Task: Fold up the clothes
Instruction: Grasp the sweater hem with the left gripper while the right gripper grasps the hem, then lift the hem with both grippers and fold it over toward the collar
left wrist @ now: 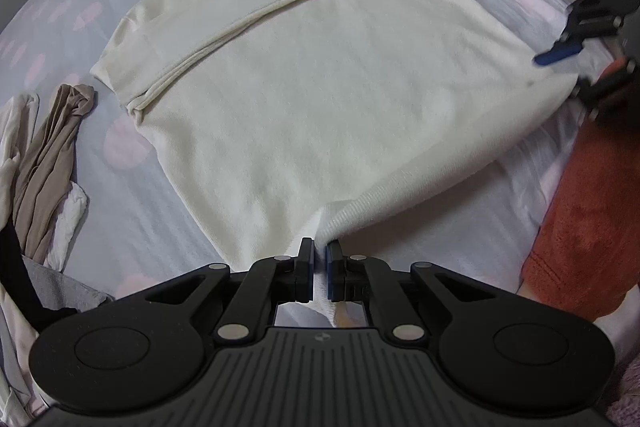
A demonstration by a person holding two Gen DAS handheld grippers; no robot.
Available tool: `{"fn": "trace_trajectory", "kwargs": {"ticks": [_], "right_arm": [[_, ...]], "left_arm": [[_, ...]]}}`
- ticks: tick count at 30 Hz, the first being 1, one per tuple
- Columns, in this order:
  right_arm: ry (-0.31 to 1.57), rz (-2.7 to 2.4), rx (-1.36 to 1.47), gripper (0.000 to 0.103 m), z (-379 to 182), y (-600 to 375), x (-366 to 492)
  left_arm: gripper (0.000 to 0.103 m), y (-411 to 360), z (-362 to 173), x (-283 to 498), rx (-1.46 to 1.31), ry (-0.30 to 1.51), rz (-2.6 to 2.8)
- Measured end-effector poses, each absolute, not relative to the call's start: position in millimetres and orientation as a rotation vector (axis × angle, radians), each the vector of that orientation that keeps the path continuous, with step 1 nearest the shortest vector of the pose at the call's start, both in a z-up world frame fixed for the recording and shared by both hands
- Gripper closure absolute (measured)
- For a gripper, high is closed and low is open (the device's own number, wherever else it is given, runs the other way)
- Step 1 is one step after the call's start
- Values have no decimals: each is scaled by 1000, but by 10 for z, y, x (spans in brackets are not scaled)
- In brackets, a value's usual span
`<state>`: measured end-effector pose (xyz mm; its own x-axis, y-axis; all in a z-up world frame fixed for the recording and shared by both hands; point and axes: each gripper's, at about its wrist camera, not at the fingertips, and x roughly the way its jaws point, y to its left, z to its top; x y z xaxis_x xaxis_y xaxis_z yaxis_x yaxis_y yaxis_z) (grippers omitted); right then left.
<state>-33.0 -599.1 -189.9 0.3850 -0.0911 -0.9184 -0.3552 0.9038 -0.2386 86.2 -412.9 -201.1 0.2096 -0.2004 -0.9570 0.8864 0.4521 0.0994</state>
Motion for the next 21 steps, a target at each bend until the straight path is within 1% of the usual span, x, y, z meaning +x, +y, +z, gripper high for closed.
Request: {"fn": "trace_trajectory", "kwargs": {"ticks": [1,4,8,10,12,14,16,21], "right_arm": [[1169,166,-409,73,-1889,-6056,-365],[1148,137,-347,78,-1870,-6209,-443],[1100,91,-317,78,-1817,-6272,-427],[1101,92,-303,80,-1858,-6242,-377],[1096,86,-293,85,-1882,-6236,-364],[1090,79,-282,86,-1906,-6231,-350],[1085,64,-247,92,-1906,-6286,-340],[1071,38,-155,92,-1883,-6382,-354]], "left_arm": [[99,-4135,-2018,866,778,1097,-869],[99,-4151,-2040,879,779,1092,-860],[99,-4170,-2070,896,782,1085,-848],[99,-4161,-2097,908,785,1084,-843],[97,-4147,-2122,920,788,1083,-838],[96,-4104,-2133,926,799,1081,-831],[96,-4061,-2144,933,809,1078,-824],[95,-3967,-2152,861,847,1043,-845]]}}
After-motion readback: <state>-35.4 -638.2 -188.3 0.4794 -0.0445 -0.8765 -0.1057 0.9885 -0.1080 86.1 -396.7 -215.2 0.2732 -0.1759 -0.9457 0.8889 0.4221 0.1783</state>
